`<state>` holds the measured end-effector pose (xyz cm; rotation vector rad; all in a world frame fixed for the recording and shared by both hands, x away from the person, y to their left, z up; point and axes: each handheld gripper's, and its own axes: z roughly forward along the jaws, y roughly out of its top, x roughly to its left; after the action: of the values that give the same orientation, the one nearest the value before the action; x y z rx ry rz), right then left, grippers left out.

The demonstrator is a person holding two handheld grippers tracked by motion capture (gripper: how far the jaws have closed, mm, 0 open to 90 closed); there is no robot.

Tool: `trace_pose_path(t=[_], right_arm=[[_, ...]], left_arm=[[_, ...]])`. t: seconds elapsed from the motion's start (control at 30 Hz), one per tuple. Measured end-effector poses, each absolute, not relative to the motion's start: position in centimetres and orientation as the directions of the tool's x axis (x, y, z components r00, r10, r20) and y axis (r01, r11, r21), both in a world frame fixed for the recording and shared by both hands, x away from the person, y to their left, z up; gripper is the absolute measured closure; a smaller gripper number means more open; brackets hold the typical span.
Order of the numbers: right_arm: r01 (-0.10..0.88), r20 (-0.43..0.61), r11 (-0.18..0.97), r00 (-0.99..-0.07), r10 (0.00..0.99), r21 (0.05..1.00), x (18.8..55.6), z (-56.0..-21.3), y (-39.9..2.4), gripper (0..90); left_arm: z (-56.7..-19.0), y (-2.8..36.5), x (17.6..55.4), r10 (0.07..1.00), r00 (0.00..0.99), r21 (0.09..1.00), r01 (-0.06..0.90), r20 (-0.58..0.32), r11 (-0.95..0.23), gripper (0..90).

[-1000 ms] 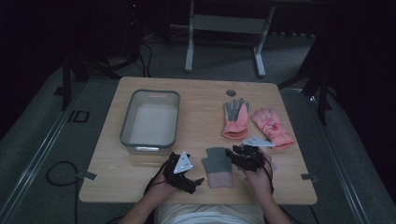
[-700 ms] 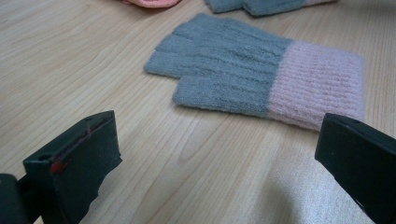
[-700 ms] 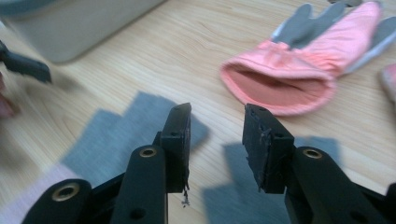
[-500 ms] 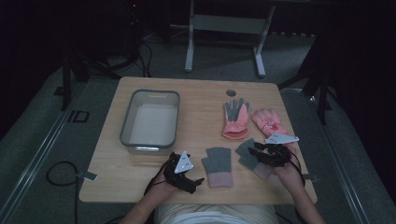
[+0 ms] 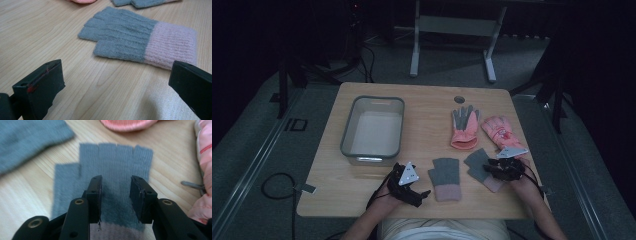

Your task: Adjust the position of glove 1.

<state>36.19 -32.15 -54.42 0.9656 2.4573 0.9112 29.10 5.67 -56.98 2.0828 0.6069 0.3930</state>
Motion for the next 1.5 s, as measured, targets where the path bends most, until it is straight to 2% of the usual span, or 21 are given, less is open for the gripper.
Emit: trace_pose_path(t=[0.13,0.37,0.43,0.6,0.63,0.8,1.0,1.1,1.3,1.5], right_arm=[[0.509,-0.03,0.541,-0.709,0.704,0.669,36.6,-54.7,-32.3,62.1],[0.552,-0.048,0.561,-0.685,0.727,0.617,36.7,-54.2,-31.3,81.9],[0.575,-0.042,0.541,-0.661,0.75,0.614,36.5,-54.1,-31.1,84.1],[0.583,-0.081,0.51,-0.605,0.792,0.633,35.2,-52.9,-30.6,84.8],[0.591,-0.067,0.458,-0.563,0.824,0.664,34.3,-51.7,-30.6,84.8],[0.603,-0.007,0.325,-0.467,0.884,0.728,32.3,-49.1,-30.6,84.8],[0.582,-0.013,0.25,-0.38,0.925,0.774,30.0,-47.3,-29.7,84.8],[0.581,-0.005,0.229,-0.36,0.933,0.781,29.5,-47.3,-29.5,84.8],[0.626,0.082,0.138,-0.31,0.947,0.768,29.1,-49.0,-29.9,84.8],[0.646,0.099,0.109,-0.277,0.956,0.756,29.4,-50.8,-29.7,84.8]], left_arm=[[-57.0,5.7,29.1,0.558,0.829,0.839,0.271,0.046,-0.471,0.0],[-57.0,5.6,29.1,0.554,0.831,0.836,0.27,0.048,-0.478,0.0],[-57.0,5.7,29.1,0.555,0.83,0.837,0.271,0.048,-0.477,0.0],[-57.0,5.7,29.1,0.562,0.826,0.837,0.271,0.051,-0.475,0.0],[-57.0,5.7,29.1,0.562,0.826,0.839,0.27,0.05,-0.472,0.0],[-57.0,5.7,29.1,0.56,0.827,0.838,0.27,0.05,-0.473,0.0],[-57.0,5.7,29.1,0.56,0.827,0.839,0.269,0.05,-0.473,0.0],[-57.0,5.7,29.1,0.56,0.827,0.839,0.269,0.051,-0.473,0.0],[-57.0,5.6,29.1,0.558,0.828,0.838,0.266,0.054,-0.477,0.0],[-57.0,5.7,29.1,0.562,0.826,0.837,0.274,0.048,-0.474,0.0]])
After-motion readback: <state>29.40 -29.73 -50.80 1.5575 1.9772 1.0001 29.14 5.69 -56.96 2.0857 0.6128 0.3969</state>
